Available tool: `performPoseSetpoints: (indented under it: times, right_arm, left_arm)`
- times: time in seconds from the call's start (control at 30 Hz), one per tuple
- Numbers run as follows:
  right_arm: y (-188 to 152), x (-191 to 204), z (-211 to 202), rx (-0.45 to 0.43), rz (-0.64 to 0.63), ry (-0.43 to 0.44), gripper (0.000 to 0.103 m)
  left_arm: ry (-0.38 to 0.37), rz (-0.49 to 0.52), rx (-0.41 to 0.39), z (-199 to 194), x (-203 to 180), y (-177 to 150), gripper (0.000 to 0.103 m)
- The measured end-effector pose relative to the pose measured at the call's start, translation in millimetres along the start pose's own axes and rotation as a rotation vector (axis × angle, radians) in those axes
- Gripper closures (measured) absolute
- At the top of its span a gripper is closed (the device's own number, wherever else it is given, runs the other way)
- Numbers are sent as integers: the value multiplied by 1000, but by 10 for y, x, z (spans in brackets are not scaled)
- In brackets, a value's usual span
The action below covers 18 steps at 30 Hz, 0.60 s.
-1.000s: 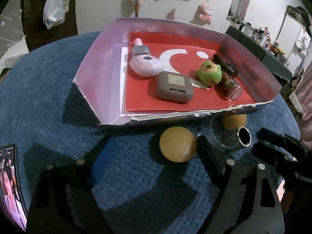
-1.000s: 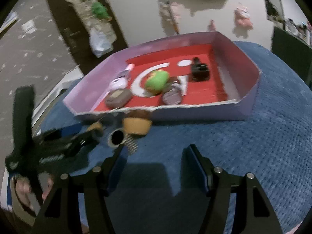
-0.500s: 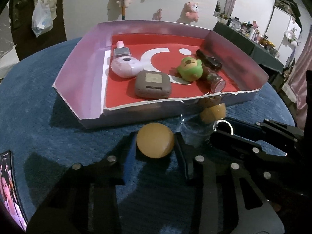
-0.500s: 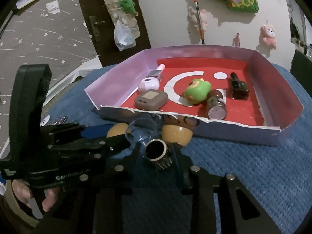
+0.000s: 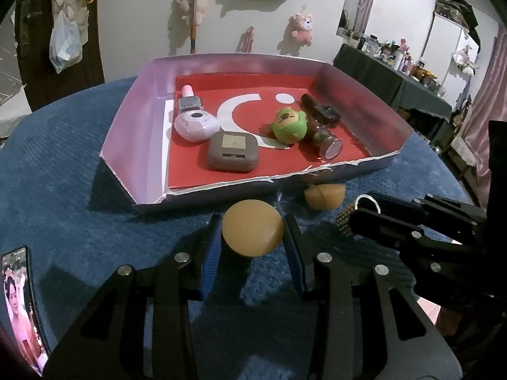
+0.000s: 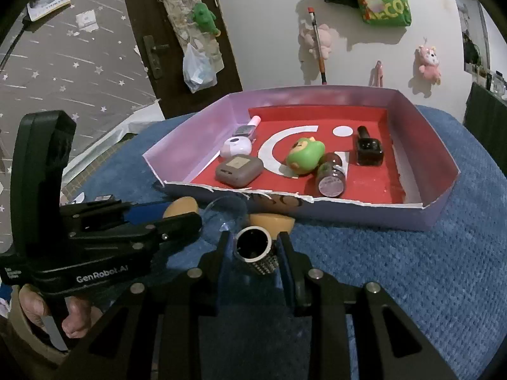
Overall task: Organize rigid objects
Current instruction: 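Grasp the tan round lid with left gripper while right grasps silver mesh cylinder, then carry the tan lid and mesh cylinder over the tray with both grippers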
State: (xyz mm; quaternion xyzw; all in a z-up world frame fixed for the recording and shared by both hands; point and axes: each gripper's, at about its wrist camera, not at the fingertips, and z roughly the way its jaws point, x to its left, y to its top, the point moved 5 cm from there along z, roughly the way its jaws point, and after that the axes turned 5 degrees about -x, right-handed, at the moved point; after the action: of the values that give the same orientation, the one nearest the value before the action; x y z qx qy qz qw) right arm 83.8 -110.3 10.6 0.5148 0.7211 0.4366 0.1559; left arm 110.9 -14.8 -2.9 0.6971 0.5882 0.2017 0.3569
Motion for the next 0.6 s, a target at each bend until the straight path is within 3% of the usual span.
performPoseSetpoints:
  times: [0.6]
  right_arm:
    - [219, 27, -219, -64, -13, 16, 73]
  left_arm:
    - [-10, 11, -59, -167, -38, 291, 67]
